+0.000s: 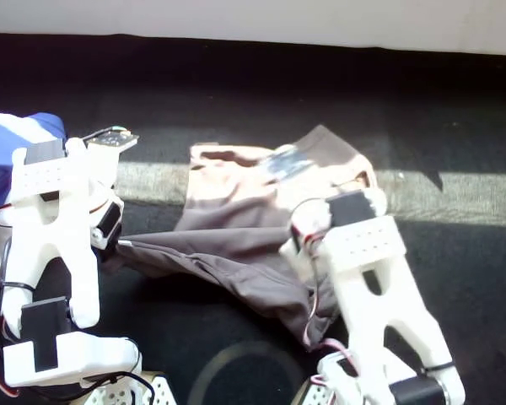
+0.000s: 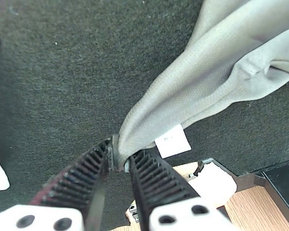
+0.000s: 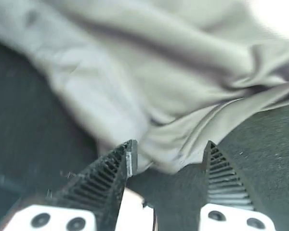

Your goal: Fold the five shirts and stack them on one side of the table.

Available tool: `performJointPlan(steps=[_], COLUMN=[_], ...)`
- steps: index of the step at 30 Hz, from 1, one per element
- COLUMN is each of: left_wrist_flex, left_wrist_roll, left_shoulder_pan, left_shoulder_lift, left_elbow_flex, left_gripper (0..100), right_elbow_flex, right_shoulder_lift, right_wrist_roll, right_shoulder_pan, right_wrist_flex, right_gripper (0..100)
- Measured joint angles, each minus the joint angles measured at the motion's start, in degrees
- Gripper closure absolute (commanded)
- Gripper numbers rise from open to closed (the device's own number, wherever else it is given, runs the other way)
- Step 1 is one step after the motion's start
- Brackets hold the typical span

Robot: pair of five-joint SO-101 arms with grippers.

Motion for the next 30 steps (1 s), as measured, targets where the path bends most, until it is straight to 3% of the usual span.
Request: performJointPlan(steps=[4, 11, 15, 30], left_wrist_flex=[0.0, 0.0, 0.0, 0.0], left_wrist_roll=[0.0, 0.0, 0.0, 0.0], left_shoulder_pan=[0.0, 0.0, 0.0, 0.0], left_shoulder_lift=[0.0, 0.0, 0.0, 0.0], left_elbow_flex=[0.0, 0.0, 0.0, 0.0], left_gripper=[99, 99, 99, 99], right_elbow_flex=[4.31, 3.96, 0.53, -28.75], right_shoulder_lift=[8.0, 22.33, 29.89, 37.8], right_wrist_roll=[-0.44, -3.08, -3.08, -3.08], right_shoulder_pan=[6.77, 9.14, 9.58, 16.18], right_wrist_flex=[-11.34, -19.43, -20.66, -20.84], right_gripper=[77.8, 79.1, 99.8, 99.2])
